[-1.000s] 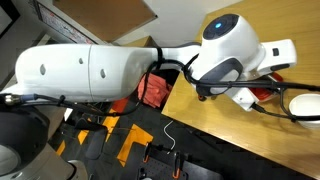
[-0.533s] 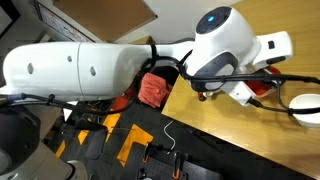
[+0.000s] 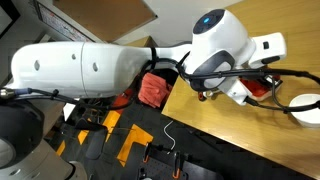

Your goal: Open the Tupperware, pour the sweets into it, then close the kid

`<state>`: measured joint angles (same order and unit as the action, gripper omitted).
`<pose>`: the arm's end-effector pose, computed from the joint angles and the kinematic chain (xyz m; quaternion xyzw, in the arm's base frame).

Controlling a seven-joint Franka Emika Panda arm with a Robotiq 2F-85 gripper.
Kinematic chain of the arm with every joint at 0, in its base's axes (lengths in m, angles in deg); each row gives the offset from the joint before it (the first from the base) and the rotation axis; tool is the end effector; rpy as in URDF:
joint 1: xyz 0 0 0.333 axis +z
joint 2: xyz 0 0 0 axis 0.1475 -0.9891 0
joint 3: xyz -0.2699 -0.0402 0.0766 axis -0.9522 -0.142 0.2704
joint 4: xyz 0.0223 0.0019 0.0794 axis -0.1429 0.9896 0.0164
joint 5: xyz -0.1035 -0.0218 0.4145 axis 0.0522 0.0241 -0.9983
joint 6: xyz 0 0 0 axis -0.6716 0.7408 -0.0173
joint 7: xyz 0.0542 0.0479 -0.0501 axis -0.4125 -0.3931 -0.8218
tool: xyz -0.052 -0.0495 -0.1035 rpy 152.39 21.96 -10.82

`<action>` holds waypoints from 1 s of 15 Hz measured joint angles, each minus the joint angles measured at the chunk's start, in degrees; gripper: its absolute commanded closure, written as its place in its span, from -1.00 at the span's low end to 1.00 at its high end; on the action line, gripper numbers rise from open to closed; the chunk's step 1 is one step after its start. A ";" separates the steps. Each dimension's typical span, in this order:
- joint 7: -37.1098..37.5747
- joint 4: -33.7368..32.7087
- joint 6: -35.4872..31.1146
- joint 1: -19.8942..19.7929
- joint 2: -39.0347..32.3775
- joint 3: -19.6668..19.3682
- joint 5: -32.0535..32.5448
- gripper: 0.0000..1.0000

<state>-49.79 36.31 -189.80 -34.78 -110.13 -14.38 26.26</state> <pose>0.4918 -0.4403 0.1302 0.9289 -0.3574 0.0680 0.0690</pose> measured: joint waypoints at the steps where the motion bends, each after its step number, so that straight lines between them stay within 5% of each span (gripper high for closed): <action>1: 0.94 0.00 -0.01 0.56 -0.27 -0.48 0.64 0.87; 15: 7.31 3.19 -11.94 5.85 -1.99 -4.49 3.70 0.87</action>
<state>-42.48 39.51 -201.75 -28.93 -112.12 -18.87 29.96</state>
